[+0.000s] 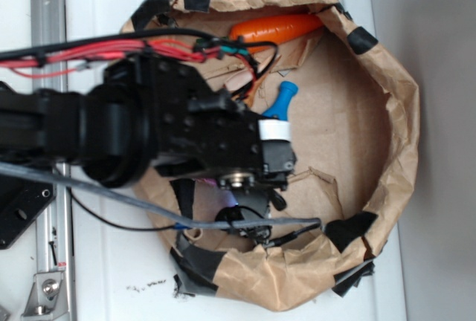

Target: Grab the blue bottle.

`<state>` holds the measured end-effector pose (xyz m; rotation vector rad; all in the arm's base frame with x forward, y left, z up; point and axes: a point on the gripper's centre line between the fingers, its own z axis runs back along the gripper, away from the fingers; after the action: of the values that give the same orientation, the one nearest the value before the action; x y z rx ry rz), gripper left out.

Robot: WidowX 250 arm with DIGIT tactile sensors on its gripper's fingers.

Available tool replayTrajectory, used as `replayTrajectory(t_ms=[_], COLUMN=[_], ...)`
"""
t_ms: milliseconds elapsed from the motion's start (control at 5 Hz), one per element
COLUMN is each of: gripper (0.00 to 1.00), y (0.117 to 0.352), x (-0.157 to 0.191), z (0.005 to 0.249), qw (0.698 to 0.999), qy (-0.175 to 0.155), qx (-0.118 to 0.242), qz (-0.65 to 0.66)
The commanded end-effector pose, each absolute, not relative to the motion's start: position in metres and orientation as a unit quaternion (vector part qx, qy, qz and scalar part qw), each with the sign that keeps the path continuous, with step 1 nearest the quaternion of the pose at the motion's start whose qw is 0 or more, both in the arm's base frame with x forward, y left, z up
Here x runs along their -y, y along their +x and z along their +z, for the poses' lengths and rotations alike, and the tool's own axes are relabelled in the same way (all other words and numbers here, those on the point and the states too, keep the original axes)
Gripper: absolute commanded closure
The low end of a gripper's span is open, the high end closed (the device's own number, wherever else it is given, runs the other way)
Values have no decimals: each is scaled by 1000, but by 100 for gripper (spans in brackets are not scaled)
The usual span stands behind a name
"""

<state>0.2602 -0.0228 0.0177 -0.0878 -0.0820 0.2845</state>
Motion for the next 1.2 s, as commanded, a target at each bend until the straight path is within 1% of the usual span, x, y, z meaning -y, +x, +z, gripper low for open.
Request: replayTrajectory(t_ms=[0,200,400,600,800,1000], gripper=[100,100,97,0,0,0], y=[282,276,270,270,275,285], x=[2,1,3,5,-4,-7], z=[84,113,134,131,97,61], qw=[972,969,952,914,884,876], qy=[-23,-34,-43,-6,-29,-36], qx=[127,123,134,120,107,90], qz=[194,211,272,387,454,472])
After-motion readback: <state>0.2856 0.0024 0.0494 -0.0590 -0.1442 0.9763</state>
